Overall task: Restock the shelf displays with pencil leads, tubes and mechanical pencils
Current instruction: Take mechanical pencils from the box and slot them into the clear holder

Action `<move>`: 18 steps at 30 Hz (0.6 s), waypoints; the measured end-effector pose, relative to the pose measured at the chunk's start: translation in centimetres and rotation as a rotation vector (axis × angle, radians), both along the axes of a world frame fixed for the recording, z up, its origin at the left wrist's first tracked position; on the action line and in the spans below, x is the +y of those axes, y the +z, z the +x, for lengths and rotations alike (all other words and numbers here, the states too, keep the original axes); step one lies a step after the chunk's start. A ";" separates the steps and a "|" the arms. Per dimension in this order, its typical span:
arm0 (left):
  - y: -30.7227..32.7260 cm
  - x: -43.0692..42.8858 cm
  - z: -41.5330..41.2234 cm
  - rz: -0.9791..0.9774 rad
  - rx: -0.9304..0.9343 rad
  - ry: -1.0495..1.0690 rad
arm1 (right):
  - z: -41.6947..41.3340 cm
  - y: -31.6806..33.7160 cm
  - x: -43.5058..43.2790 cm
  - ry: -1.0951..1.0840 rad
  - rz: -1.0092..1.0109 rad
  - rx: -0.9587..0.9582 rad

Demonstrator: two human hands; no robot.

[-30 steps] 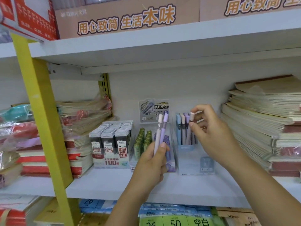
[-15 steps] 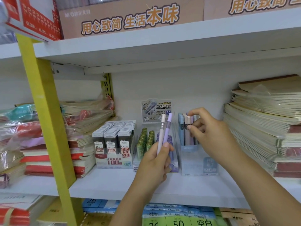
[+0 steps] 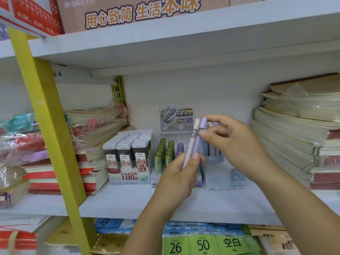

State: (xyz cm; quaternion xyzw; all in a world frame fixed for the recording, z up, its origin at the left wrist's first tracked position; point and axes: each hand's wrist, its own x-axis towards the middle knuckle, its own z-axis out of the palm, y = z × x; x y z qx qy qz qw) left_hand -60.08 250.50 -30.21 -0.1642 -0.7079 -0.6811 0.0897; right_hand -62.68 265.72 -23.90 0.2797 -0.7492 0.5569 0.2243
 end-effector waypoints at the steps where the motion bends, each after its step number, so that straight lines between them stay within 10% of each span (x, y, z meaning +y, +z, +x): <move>1: 0.0 0.1 0.0 -0.015 0.009 0.000 | 0.2 -0.1 -0.1 0.032 -0.038 -0.017; 8: 0.3 -0.2 0.2 0.055 0.061 0.040 | 0.2 1.4 1.9 -0.084 -0.425 0.195; 18: 0.0 -0.2 -0.4 0.123 0.006 0.027 | -2.0 -0.5 3.7 -0.321 0.136 0.249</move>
